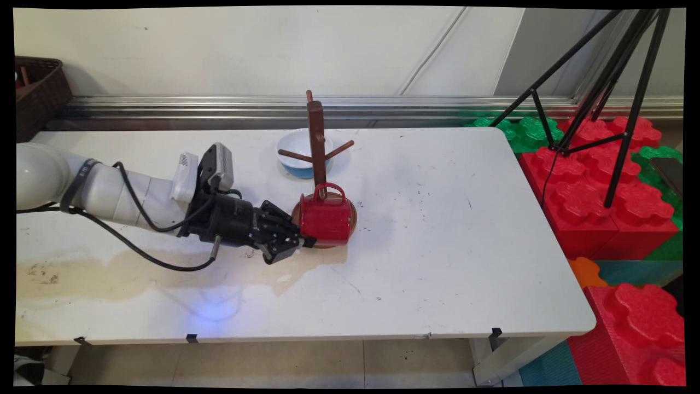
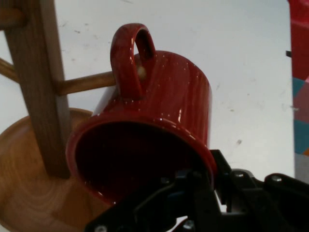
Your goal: Place the picked object on the table
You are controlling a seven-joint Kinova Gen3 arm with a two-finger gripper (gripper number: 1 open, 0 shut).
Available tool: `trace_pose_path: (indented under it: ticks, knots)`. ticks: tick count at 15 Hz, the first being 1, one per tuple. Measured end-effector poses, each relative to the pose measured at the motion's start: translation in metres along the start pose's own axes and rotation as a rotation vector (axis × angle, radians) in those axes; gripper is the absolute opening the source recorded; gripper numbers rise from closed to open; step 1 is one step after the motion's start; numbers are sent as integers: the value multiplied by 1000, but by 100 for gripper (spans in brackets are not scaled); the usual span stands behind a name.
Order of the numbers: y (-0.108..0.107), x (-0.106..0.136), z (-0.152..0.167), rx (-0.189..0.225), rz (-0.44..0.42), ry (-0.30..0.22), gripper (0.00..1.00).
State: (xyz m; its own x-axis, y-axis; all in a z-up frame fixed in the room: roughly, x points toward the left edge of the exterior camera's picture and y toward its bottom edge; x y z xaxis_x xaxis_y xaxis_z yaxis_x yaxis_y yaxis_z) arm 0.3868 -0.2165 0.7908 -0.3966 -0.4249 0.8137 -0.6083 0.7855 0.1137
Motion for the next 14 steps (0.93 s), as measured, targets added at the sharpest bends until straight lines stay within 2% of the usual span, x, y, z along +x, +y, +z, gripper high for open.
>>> trace_pose_path:
  ticks: [7,14]
  knots:
    - [10,8,-13,-29,10,-10,0]
    - [16,22,-25,-29,42,-40,0]
